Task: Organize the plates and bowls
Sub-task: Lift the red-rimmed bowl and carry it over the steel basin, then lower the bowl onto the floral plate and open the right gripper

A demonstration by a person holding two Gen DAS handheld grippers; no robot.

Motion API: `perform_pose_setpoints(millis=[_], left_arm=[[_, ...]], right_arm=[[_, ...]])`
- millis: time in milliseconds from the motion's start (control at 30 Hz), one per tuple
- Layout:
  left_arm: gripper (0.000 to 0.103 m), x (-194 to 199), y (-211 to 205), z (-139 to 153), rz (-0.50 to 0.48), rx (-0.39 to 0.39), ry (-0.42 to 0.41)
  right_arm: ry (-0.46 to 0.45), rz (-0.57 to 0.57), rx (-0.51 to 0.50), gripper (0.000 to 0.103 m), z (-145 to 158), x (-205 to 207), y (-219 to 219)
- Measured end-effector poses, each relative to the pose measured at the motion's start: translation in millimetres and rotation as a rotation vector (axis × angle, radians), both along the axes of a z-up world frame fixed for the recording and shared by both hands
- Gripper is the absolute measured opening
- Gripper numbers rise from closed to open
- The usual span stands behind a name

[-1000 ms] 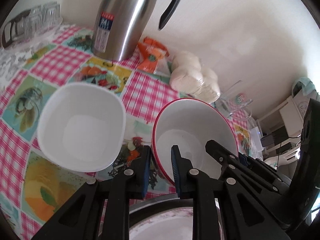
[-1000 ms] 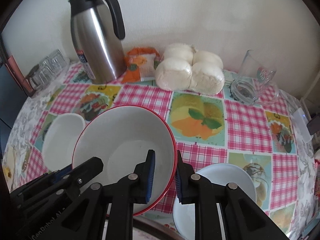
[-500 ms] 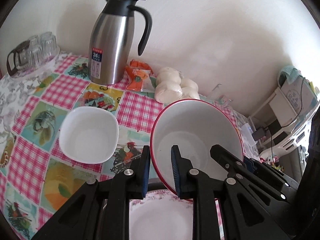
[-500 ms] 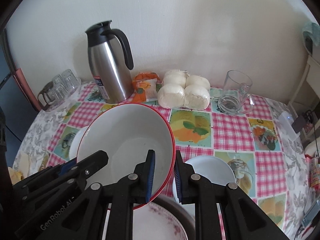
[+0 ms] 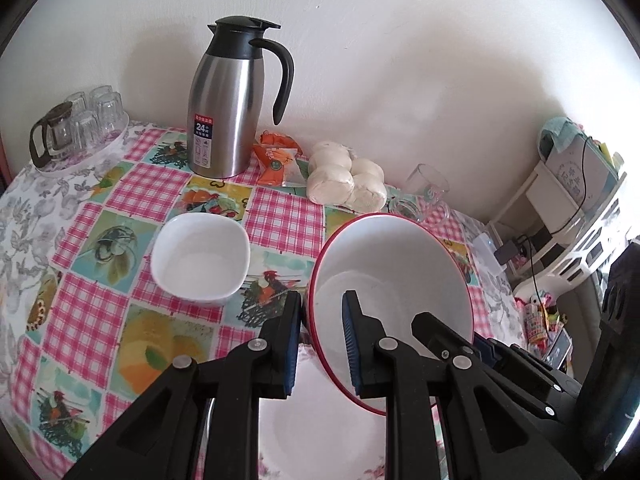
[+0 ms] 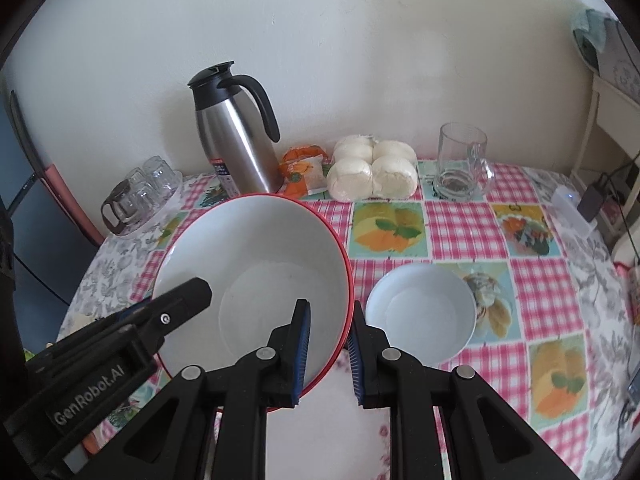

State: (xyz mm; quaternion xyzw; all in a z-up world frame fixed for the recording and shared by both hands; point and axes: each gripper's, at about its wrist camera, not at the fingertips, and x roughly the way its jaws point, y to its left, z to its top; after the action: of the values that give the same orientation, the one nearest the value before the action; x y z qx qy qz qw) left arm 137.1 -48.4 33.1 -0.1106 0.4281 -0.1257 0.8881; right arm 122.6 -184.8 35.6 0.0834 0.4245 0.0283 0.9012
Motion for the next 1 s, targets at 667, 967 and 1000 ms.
perform_pose_setpoints(millis=[667,967,1000], left_arm=[[0.021,-29.4,2.1,-53.5,-0.038,0.037,0.153],[0.021,-26.5,-4.8,-69.9,-0.052,0.057,0.208],[0.021,-26.3,-5.0,-70.4,-0.053,0.059,0.210]], right_arm=[[0.078,-0.050,0.112,0.020,-57.8,-43.4,-4.4],[0.112,-0.060,0.093,0.020,-70.4,-45.0,-6.5],[0.114,-0.061,0.095,0.020,-71.4,-45.1,-6.7]])
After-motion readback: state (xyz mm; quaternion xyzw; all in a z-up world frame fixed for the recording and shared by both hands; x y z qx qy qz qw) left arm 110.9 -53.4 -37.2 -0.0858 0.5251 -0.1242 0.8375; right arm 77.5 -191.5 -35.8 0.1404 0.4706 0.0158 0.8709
